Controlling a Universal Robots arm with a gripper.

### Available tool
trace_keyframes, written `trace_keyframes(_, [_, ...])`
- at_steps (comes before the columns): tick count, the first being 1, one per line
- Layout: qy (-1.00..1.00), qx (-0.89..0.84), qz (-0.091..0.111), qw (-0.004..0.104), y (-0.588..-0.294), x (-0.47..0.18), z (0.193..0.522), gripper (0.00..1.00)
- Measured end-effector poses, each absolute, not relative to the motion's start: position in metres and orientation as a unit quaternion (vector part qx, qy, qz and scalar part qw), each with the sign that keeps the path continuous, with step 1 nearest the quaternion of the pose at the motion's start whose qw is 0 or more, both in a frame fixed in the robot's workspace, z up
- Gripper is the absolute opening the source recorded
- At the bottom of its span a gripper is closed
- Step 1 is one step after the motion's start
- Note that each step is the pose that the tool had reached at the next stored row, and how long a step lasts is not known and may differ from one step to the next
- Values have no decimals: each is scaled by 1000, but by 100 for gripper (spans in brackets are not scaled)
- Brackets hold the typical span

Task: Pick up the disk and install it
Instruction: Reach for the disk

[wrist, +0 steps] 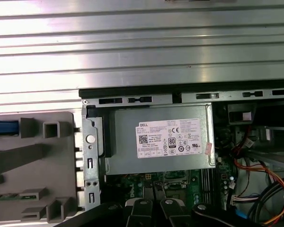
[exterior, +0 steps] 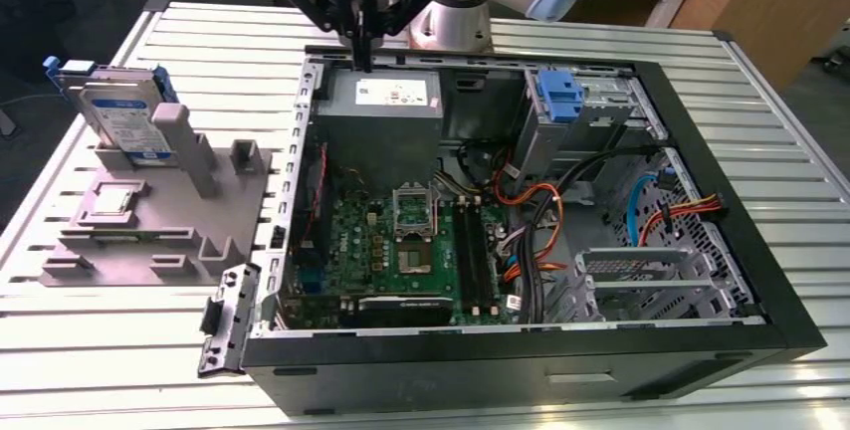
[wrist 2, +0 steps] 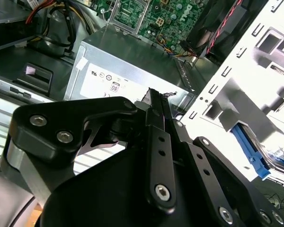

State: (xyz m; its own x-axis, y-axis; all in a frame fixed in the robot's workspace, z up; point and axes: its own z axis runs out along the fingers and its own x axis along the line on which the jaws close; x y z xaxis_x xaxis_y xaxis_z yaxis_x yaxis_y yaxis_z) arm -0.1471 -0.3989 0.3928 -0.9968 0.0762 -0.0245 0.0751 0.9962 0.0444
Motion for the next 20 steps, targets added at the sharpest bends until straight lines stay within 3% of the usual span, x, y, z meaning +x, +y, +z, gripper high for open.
trace_keyframes(20, [999,38,22,13,-399,-153,393,15])
